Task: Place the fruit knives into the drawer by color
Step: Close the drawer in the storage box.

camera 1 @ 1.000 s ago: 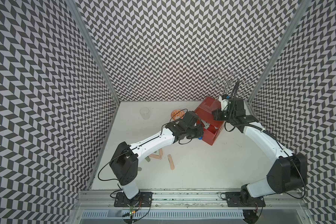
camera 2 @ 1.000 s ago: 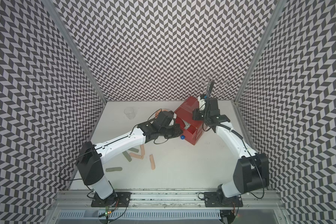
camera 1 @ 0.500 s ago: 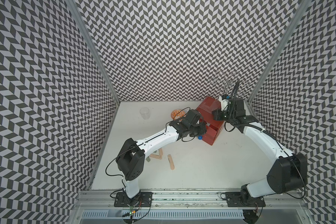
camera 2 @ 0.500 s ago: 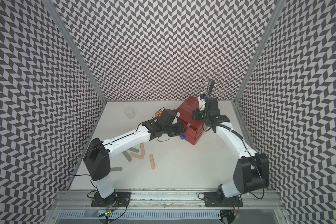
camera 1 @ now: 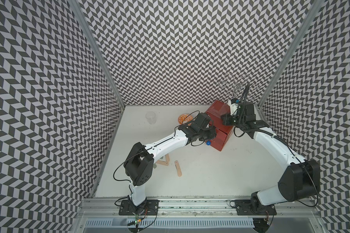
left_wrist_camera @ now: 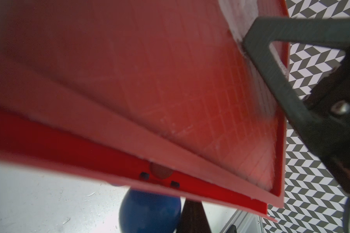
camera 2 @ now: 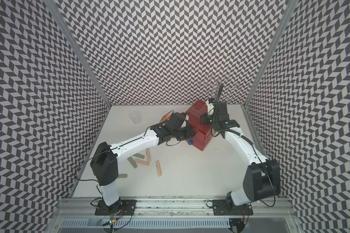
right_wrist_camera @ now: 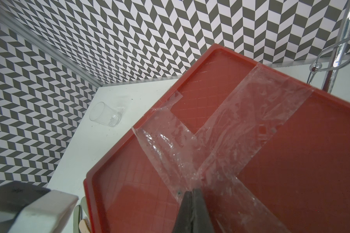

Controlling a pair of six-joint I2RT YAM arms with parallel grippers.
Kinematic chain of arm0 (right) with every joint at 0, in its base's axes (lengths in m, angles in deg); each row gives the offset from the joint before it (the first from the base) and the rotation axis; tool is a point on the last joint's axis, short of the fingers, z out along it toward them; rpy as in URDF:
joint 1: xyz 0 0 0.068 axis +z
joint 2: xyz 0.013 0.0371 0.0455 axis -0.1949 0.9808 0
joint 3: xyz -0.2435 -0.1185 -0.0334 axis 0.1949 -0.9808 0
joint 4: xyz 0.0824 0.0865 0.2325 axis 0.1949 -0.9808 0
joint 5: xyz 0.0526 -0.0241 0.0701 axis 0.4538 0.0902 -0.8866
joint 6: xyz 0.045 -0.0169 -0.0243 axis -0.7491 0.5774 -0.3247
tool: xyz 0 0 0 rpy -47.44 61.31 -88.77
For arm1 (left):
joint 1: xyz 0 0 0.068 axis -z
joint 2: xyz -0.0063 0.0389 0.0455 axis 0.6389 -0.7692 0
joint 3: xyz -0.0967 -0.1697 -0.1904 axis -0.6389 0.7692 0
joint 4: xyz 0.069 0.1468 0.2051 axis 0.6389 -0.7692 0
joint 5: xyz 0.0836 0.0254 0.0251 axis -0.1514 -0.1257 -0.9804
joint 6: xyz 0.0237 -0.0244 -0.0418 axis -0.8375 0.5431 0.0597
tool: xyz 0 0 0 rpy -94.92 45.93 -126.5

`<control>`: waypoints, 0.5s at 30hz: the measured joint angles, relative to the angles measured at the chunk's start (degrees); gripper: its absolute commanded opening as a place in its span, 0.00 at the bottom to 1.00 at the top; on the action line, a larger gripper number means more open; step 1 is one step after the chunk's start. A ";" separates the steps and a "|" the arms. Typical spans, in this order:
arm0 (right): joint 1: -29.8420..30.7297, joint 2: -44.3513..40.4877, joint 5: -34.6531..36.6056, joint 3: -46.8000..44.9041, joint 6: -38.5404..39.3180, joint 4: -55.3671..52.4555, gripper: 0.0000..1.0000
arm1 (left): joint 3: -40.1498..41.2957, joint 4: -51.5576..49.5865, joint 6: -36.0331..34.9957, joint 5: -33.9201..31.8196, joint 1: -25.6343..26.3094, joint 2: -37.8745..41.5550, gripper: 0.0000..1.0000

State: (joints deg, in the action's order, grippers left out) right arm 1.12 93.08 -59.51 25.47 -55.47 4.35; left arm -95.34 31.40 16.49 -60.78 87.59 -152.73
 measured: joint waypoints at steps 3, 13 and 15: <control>0.00 -0.02 0.00 -0.04 0.00 0.09 0.01 | -0.85 0.35 0.15 -0.42 -0.02 -0.68 0.00; 0.00 -0.04 0.02 -0.15 -0.04 0.26 0.01 | -1.40 0.46 0.98 -0.57 -0.02 -1.20 0.00; 0.00 -0.04 0.02 -0.22 -0.11 0.35 0.01 | -1.40 0.44 0.94 -0.59 0.00 -1.14 0.00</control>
State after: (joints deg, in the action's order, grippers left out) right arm 1.12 93.04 -59.49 25.26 -55.58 4.70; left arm -96.74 31.83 17.43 -61.37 87.59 -153.87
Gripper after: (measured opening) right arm 0.047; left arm 0.044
